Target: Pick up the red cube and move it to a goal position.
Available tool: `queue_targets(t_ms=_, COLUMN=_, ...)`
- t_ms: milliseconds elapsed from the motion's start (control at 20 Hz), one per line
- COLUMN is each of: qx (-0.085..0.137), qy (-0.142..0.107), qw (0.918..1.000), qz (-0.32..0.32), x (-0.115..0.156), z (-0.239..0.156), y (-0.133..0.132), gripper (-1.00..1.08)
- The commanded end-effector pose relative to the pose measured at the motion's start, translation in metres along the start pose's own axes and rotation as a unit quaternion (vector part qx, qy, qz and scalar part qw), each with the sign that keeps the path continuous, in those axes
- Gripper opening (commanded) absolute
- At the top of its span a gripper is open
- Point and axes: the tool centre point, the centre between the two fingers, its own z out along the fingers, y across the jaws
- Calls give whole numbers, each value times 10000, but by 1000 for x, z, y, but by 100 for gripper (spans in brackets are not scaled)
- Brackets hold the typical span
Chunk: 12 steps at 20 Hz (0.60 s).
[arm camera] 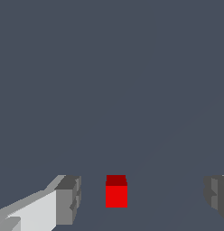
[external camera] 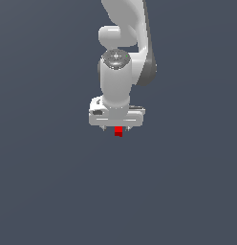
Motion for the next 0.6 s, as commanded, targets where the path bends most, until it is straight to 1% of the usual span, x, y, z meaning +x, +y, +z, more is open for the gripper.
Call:
queue_targets(t_ms=0, qx=0, qy=0, qw=10000, qz=0, x=0, z=0, y=0, gripper=100)
queue_targets(t_ms=300, qx=3, qy=-3, qw=10000, qz=2, x=-5, z=8, y=-1, gripper=100)
queue_targets(t_ms=550, qx=12, qy=-11, qw=10000, qz=7, x=-18, z=28, y=-2, gripper=100)
